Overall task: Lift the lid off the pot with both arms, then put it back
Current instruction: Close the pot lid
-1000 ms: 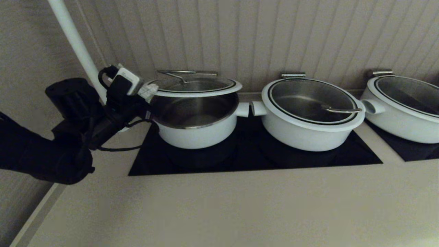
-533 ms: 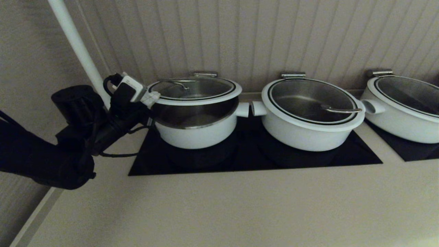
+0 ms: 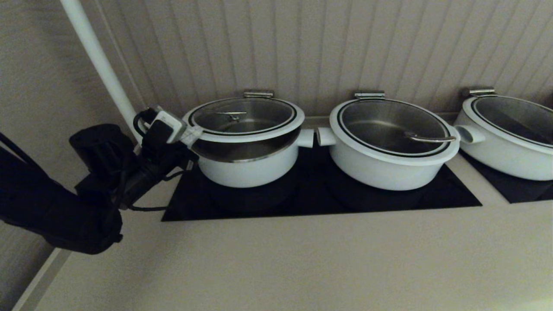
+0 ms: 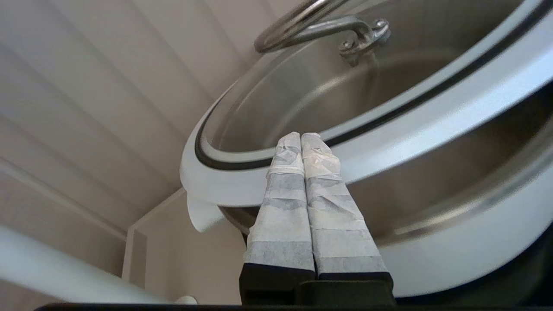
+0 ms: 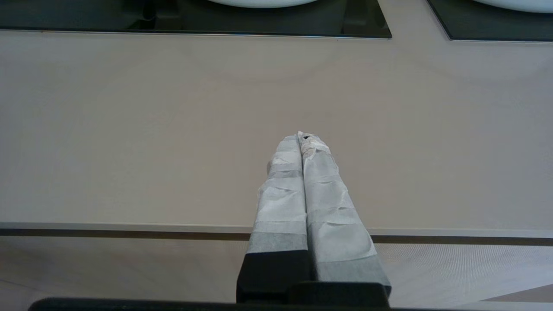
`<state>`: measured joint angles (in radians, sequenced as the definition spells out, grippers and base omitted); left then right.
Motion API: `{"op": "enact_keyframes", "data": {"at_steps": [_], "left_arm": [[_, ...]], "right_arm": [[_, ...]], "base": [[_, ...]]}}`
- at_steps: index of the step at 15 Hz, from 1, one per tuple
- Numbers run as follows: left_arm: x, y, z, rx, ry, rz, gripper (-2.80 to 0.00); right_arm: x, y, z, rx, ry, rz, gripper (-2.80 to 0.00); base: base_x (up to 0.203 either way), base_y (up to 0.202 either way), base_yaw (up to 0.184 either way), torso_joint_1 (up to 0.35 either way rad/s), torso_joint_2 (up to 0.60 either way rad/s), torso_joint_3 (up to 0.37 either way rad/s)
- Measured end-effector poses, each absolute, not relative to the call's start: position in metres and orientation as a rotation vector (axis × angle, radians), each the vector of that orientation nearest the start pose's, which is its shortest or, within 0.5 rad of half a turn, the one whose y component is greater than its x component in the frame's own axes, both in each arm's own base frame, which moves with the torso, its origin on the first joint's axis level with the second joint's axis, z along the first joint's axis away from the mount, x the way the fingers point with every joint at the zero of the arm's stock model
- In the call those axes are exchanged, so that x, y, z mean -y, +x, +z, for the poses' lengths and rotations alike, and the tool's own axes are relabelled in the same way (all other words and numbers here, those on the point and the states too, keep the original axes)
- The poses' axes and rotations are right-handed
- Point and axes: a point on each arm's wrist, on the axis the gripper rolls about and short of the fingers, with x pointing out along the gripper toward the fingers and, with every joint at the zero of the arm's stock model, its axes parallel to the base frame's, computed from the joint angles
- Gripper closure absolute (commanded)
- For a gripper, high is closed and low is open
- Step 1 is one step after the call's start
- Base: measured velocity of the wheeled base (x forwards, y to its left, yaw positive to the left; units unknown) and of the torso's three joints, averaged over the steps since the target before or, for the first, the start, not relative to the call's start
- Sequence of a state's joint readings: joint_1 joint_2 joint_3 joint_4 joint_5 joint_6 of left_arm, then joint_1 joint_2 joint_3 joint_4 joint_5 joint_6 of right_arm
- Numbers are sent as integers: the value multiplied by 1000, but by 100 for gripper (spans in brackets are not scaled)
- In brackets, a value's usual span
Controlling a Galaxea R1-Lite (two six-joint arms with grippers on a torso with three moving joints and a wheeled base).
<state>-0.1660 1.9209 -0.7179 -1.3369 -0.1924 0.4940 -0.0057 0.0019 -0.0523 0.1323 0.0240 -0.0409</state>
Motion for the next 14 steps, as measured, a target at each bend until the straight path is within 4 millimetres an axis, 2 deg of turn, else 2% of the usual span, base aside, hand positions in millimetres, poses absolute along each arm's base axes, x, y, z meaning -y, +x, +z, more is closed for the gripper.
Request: {"op": "enact_keyframes", "data": {"at_steps": [6,14], "left_arm": [[59,327,139,144,492,-337,0],[59,327,127,102,492,-347,0]], "right_arm": [[-1,-27,76,-82,-40,20,0],[-1,-27,76,-82,-40,20,0]], "base": [[0,0,0,0,0,0],[0,0,0,0,0,0]]}}
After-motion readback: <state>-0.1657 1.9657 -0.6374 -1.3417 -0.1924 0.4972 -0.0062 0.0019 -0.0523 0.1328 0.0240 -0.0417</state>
